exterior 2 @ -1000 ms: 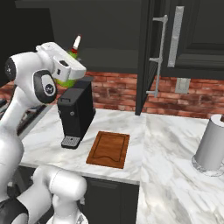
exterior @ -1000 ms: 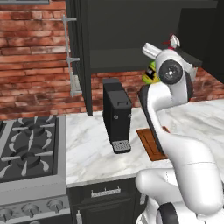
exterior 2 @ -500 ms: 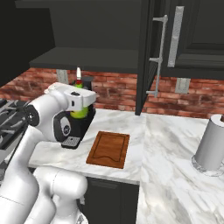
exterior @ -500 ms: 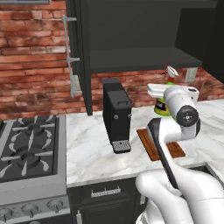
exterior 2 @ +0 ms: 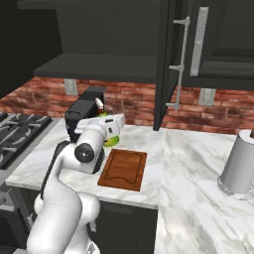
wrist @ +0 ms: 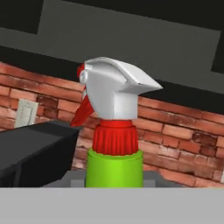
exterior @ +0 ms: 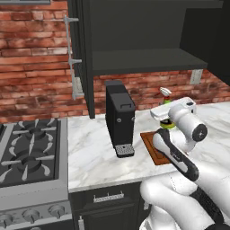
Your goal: Grab the spray bottle from the cabinet, then place it next to the cutting board for sanitizing. Then grab the dish brush from the countertop next to the sink and place it next to the cutting board.
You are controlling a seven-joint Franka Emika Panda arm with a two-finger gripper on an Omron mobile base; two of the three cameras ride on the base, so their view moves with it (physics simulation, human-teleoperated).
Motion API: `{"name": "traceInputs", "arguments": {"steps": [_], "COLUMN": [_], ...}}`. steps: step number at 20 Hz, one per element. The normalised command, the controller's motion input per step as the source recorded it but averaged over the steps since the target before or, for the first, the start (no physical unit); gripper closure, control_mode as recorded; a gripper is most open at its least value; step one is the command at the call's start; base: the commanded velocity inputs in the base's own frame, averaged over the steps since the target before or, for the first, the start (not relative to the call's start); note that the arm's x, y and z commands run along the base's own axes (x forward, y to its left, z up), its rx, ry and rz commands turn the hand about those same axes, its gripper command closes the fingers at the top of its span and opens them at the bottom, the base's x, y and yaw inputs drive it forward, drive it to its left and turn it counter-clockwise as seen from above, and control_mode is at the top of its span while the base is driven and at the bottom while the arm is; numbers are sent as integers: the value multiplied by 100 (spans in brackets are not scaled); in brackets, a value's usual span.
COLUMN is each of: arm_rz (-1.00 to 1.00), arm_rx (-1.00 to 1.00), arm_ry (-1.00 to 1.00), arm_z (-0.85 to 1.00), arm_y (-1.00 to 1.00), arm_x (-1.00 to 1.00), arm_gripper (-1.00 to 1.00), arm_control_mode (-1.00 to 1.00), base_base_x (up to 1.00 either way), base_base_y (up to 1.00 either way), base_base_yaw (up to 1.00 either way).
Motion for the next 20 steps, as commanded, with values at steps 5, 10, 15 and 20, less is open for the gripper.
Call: {"name": "traceInputs", "arguments": {"steps": [5, 10, 15, 20], "arm_rz": [27, 20, 8, 0], "arm_rx": [-4, 0, 0, 0], "arm_ry": [0, 0, 0, 9], "arm_z": [-51, -44, -11, 0], "arm_y": [-66, -48, -43, -50], "arm_x": [25, 6, 6, 11], "arm_gripper": [100, 100, 100, 100], "arm_control_mode": [-100, -100, -100, -100], "base_base_x": [0, 0, 0, 0], "base_base_y": [0, 0, 0, 0], "base_base_yaw": [0, 0, 0, 0]}}
